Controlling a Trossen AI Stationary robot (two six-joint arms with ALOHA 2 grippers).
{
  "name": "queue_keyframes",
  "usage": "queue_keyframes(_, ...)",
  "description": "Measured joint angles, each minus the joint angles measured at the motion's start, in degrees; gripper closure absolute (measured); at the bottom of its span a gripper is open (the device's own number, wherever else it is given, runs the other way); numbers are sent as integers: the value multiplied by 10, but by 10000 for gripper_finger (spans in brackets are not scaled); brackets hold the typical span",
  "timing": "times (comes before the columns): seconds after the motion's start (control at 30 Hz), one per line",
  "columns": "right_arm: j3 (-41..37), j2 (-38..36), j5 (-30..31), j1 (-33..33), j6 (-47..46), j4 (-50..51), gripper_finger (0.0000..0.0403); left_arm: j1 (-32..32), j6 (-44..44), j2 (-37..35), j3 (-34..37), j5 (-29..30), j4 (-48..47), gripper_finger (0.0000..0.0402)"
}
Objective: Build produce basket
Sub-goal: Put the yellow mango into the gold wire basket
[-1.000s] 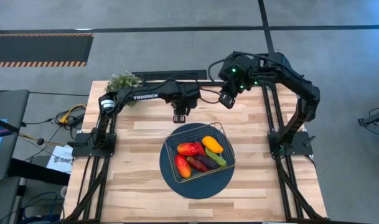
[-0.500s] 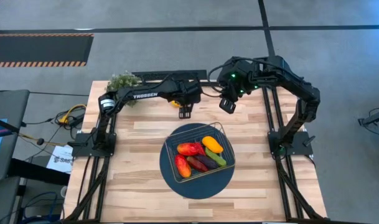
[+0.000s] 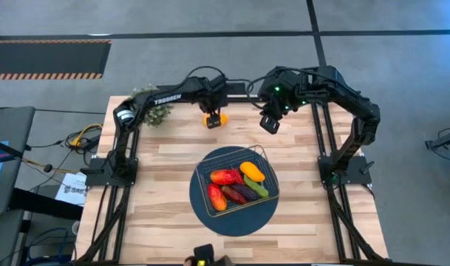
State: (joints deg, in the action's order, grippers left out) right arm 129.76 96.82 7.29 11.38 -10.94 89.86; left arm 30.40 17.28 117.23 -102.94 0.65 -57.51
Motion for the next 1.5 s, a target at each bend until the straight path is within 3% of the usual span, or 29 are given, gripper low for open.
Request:
queue_keyframes(0.4, 0, 0, 0, 0, -39, -5, 289, 12, 33, 38, 1, 3, 6, 129)
queue_keyframes(0.63, 0, 0, 0, -1, -57, -7, 289, 3, 61, 70, 1, 73, -22, 129)
queue_keyframes(0.8, 0, 0, 0, -1, -57, -19, 289, 5, 62, 82, -1, 25, -14, 129)
queue_keyframes(1.23, 0, 0, 0, -1, -57, -26, 289, 4, 53, 86, 3, 5, 22, 131)
queue_keyframes(1.33, 0, 0, 0, -1, -57, -26, 289, 3, 34, 86, 4, 2, 21, 150)
queue_keyframes(1.5, 0, 0, 0, -1, -55, -26, 289, 3, 1, 86, 4, -1, 20, 219)
